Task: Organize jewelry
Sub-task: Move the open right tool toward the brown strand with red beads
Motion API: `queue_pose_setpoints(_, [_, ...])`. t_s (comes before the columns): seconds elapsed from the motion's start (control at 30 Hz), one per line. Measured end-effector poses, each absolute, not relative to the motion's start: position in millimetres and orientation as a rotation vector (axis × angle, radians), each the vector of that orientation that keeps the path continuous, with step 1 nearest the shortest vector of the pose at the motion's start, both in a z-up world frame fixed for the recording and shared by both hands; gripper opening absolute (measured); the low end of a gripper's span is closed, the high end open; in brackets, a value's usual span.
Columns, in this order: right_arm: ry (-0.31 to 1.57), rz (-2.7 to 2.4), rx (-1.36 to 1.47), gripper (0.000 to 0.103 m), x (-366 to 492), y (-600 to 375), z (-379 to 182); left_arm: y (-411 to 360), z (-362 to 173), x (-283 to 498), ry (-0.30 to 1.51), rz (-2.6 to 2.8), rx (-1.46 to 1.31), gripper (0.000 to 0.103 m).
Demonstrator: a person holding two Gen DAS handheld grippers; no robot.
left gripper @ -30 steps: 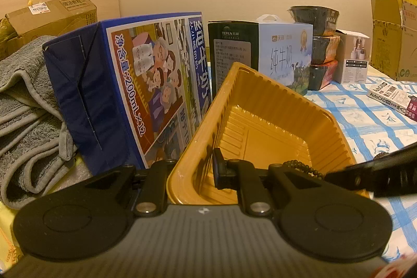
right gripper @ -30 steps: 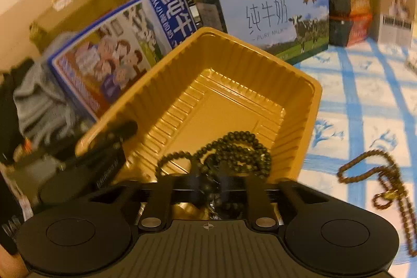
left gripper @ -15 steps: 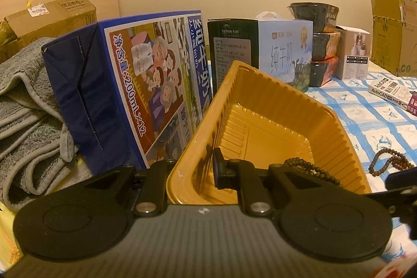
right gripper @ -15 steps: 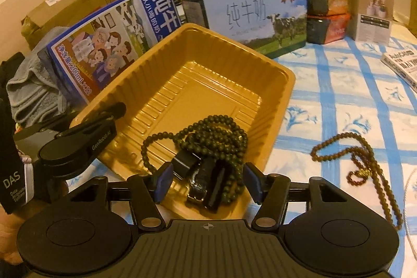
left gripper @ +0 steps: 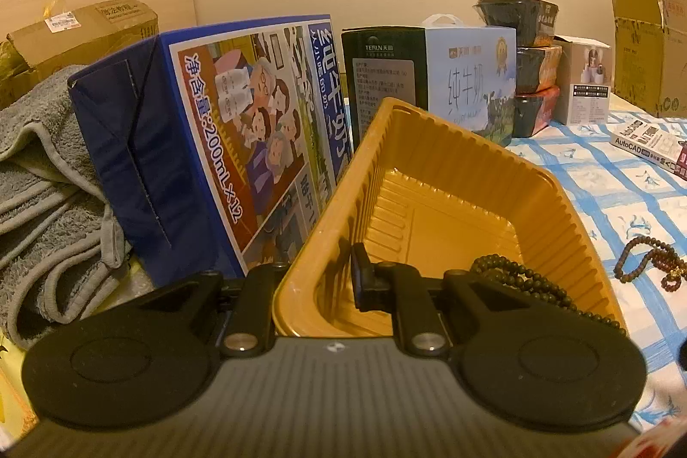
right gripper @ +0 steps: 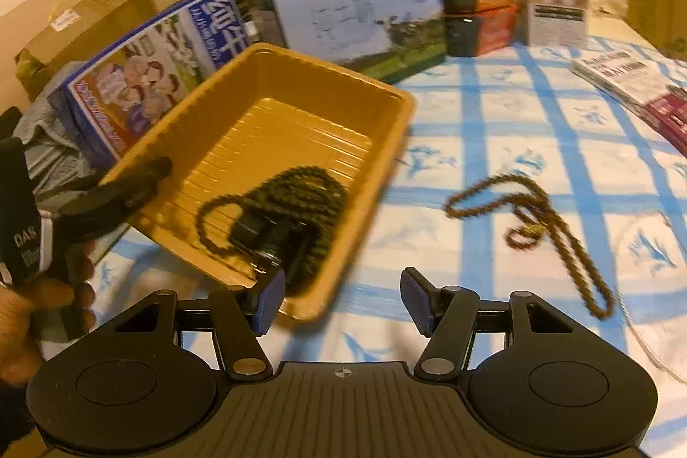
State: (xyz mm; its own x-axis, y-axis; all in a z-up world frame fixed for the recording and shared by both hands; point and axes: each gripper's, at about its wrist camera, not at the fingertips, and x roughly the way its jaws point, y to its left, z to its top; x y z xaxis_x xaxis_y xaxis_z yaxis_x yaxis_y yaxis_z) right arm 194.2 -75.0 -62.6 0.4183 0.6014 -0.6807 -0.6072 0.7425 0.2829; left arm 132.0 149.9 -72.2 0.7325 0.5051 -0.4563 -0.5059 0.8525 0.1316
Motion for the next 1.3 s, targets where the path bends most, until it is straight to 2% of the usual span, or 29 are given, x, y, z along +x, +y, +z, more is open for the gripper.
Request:
queue_pose_setpoints(0.73, [0.868, 0.505, -0.028, 0.06, 215.6, -145.5, -81.9, 149.8, -72.6, 132.9, 0.507, 0.557, 0.011, 0.015])
queue_pose_setpoints(1.3, [0.87, 0.488, -0.038, 0.06, 252.4, -129.3, -115.8, 151.4, -74.7, 132.3, 0.509, 0.558, 0.006, 0.015])
